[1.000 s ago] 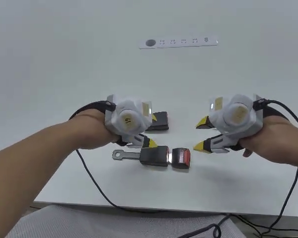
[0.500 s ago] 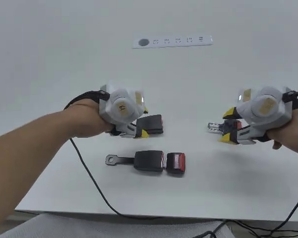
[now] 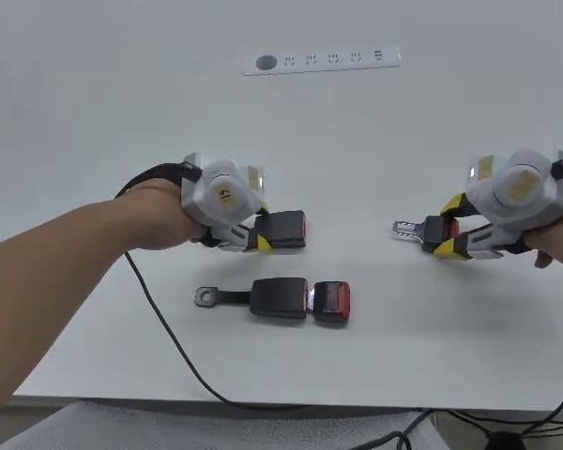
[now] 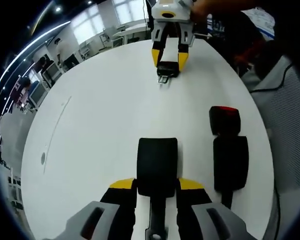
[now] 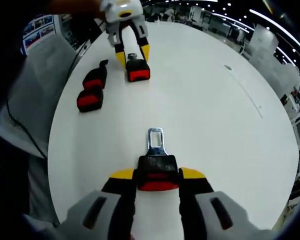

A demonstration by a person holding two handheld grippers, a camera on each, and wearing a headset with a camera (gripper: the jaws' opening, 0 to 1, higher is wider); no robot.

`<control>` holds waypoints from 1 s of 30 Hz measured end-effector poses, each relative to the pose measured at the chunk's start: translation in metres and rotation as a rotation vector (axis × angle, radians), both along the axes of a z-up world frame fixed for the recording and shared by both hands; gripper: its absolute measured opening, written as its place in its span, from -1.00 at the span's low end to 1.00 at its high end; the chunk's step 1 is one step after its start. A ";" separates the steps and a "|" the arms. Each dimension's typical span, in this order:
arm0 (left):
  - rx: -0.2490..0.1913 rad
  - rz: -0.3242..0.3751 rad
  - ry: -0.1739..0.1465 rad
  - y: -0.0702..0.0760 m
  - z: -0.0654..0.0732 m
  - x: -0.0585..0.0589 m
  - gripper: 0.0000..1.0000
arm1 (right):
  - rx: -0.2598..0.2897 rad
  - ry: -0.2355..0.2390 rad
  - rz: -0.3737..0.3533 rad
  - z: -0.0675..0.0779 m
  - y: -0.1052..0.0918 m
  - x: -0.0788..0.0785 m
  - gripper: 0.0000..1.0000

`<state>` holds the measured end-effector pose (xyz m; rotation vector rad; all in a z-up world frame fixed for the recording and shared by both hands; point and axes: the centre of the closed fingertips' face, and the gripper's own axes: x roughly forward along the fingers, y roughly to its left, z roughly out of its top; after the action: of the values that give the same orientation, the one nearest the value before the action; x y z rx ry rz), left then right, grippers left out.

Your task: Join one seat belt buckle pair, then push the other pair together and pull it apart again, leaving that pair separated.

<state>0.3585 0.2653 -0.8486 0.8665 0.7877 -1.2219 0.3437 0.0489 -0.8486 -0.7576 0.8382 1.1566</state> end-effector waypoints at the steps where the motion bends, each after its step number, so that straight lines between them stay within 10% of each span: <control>1: 0.004 0.000 0.000 0.000 -0.002 0.001 -0.37 | -0.002 0.002 0.001 -0.001 0.000 0.000 -0.35; 16: 0.039 -0.057 -0.035 0.000 -0.003 -0.001 -0.39 | -0.020 -0.003 0.082 -0.002 0.013 0.003 -0.37; 30: 0.040 -0.057 -0.038 0.000 -0.003 -0.002 -0.39 | -0.004 -0.034 0.135 -0.001 0.084 0.004 -0.38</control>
<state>0.3566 0.2653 -0.8511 0.9480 0.7636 -1.2401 0.3479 0.1332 -0.8500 -0.8457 0.7706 1.2586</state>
